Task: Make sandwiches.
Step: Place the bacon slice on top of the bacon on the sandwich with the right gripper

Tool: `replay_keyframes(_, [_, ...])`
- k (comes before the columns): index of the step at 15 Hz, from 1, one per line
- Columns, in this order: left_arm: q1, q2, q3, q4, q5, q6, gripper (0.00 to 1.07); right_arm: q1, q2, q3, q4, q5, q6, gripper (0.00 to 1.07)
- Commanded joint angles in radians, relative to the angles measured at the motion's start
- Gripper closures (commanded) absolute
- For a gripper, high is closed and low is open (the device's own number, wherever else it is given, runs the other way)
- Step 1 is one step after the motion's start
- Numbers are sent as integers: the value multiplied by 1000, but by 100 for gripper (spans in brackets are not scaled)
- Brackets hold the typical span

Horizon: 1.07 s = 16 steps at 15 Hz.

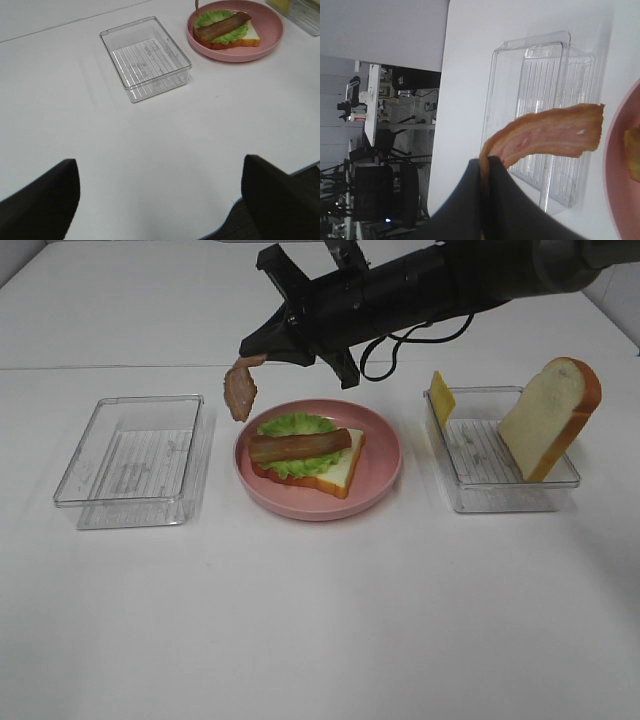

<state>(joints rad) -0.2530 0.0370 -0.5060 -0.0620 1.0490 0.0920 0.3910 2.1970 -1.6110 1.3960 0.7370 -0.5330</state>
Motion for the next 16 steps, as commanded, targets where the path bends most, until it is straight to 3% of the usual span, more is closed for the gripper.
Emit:
replay_keyframes(1, [-2, -5, 5, -3, -9, -7, 24, 4, 39, -3, 48, -2, -31, 107])
replay_keyframes(6, [-2, -5, 5, -3, -9, -7, 24, 3, 48, -3, -199, -42, 143, 107])
replay_keyframes(8, [-2, -5, 5, -3, -9, -7, 24, 3, 26, -3, -376, -69, 267, 107])
replay_keyframes(12, [-2, -5, 5, -3, -9, -7, 24, 3, -15, -3, -594, -109, 393, 107])
replay_keyframes(14, [-2, -5, 5, -3, -9, -7, 24, 3, -28, -3, -698, -106, 456, 101])
replay_keyframes(16, [-2, -5, 5, -3, -9, -7, 24, 3, -23, -3, -734, -81, 483, 78])
